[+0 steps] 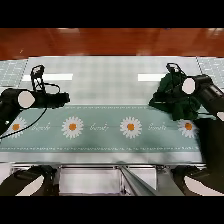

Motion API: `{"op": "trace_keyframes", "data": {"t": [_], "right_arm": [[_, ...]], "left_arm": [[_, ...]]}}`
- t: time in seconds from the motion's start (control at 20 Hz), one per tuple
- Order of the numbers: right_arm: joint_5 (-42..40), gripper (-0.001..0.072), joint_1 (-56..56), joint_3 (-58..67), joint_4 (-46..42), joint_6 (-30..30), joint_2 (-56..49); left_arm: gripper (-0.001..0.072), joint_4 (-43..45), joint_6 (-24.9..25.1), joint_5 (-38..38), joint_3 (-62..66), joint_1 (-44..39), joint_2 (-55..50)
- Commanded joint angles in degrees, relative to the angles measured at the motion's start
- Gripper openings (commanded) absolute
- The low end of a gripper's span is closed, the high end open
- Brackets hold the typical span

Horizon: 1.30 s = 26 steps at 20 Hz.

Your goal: Fold the shirts.

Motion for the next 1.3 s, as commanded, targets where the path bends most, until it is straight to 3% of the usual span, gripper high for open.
{"op": "trace_keyframes", "data": {"t": [0.0,0.15,0.4,0.45,0.5,0.55,0.75,0.95,1.25], "right_arm": [[0.0,0.0029,-0.04,0.04,0.0,0.0,0.0],[-0.66,0.0029,-0.04,0.04,-0.04,0.0,0.0],[-12.28,0.0048,-0.04,0.09,1.2,-1.14,0.04],[-14.05,0.0195,-0.39,0.85,0.57,-2.4,0.04],[-15.37,0.0424,-1.14,2.58,-0.63,-2.82,0.04],[-14.95,0.0414,-2.43,5.38,-2.56,-2.89,0.04],[-11.54,0.0413,-13.0,13.0,-10.99,-2.82,-0.22],[-2.64,0.0413,-21.44,12.98,-6.38,-10.08,-7.37],[-2.34,0.0413,-23.19,12.98,-5.81,-9.29,-18.56]], "left_arm": [[0.0019,0.0,0.0,0.02,0.04,0.04,-0.04],[0.0019,0.0,0.0,0.04,0.04,0.04,-0.04],[0.0019,0.0,0.0,1.97,0.04,0.04,-0.09],[0.0032,0.0,0.0,1.95,0.04,0.04,-0.09],[0.0189,0.02,0.0,1.79,0.04,0.04,-0.07],[0.05,0.02,0.02,1.16,0.04,0.04,-0.07],[0.0508,0.04,-0.13,-3.96,0.04,0.0,-0.04],[0.0508,-0.17,-0.17,-4.11,0.04,-0.26,-0.07],[0.0508,-0.2,-0.17,-4.61,0.02,-0.26,-0.07]]}}
